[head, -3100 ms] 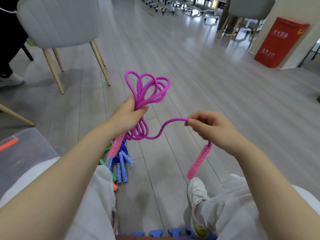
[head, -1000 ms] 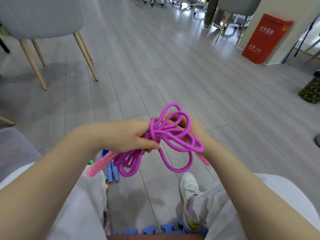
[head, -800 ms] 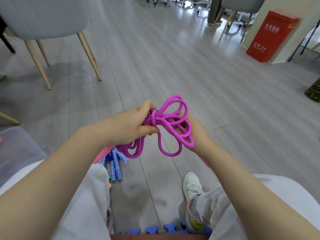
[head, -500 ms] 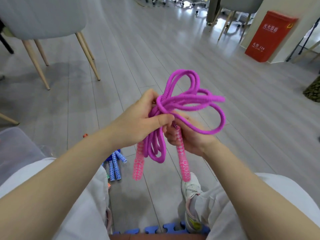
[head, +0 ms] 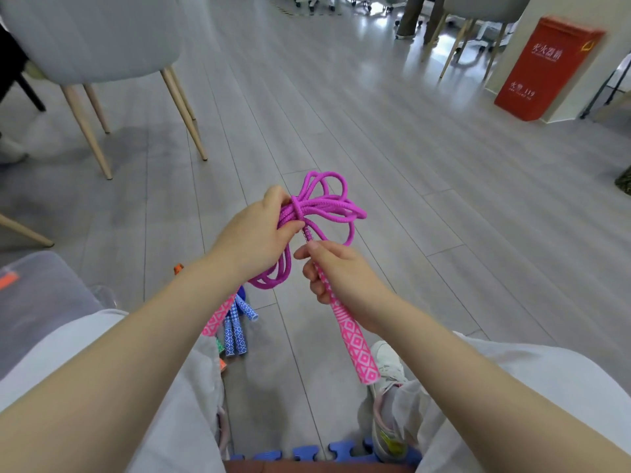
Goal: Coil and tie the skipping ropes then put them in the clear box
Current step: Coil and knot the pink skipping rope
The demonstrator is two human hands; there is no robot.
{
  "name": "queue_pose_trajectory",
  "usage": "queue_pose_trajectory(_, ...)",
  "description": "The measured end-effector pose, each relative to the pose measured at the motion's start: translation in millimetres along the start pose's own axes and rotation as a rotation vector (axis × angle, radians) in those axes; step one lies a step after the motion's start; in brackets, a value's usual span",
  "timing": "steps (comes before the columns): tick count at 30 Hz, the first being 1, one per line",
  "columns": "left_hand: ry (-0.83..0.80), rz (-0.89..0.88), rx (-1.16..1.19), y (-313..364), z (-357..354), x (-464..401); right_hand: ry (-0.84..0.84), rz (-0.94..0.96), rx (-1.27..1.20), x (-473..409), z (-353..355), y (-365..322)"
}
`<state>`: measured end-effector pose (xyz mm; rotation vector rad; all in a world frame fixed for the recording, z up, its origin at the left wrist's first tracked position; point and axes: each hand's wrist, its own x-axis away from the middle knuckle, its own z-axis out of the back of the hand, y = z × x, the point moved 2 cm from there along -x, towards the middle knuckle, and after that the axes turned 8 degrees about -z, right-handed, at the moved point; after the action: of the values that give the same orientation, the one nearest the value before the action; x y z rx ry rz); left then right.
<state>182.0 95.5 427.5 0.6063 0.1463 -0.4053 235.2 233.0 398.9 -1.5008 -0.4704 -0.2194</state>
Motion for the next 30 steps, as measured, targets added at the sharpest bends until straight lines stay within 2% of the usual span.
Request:
queue_pose_trajectory(2, 0.054, -0.048, -0.071, 4.6, -6.0, 0.3, -0.005, 0.018, -0.019, 2.7, 0.0, -3.6)
queue_pose_trajectory(4, 0.072, -0.067, -0.044, 9.0, -15.6, 0.0, -0.018, 0.042, 0.010, 5.3, 0.0, -5.7)
queue_pose_trajectory(9, 0.041, 0.084, 0.383, 8.8, -30.4, -8.4, -0.020, 0.093, 0.166, 10.3, 4.3, -4.8)
queue_pose_trajectory(13, 0.086, 0.155, 0.529, 7.5, -36.3, -10.0, 0.002, 0.131, 0.305, 10.0, 10.2, -9.5)
queue_pose_trajectory(17, 0.116, 0.168, 0.599, 5.3, -38.6, -10.7, -0.050, 0.127, 0.397, 13.3, 12.4, -12.2)
queue_pose_trajectory(21, 0.158, 0.216, 0.677, 1.2, -41.9, -12.5, -0.012, 0.187, 0.619, 10.0, 16.2, -8.5)
queue_pose_trajectory(24, 0.176, 0.318, 0.877, 0.7, -43.3, -14.3, 0.082, 0.173, 0.589, 6.8, 19.9, -7.7)
queue_pose_trajectory(27, 0.126, 0.384, 1.136, 3.7, -45.1, -16.3, 0.116, 0.130, 0.599, 4.7, 23.8, -7.1)
queue_pose_trajectory(30, 0.081, 0.409, 1.235, 3.4, -46.0, -17.8, 0.133, 0.140, 0.643, 3.5, 24.1, -5.1)
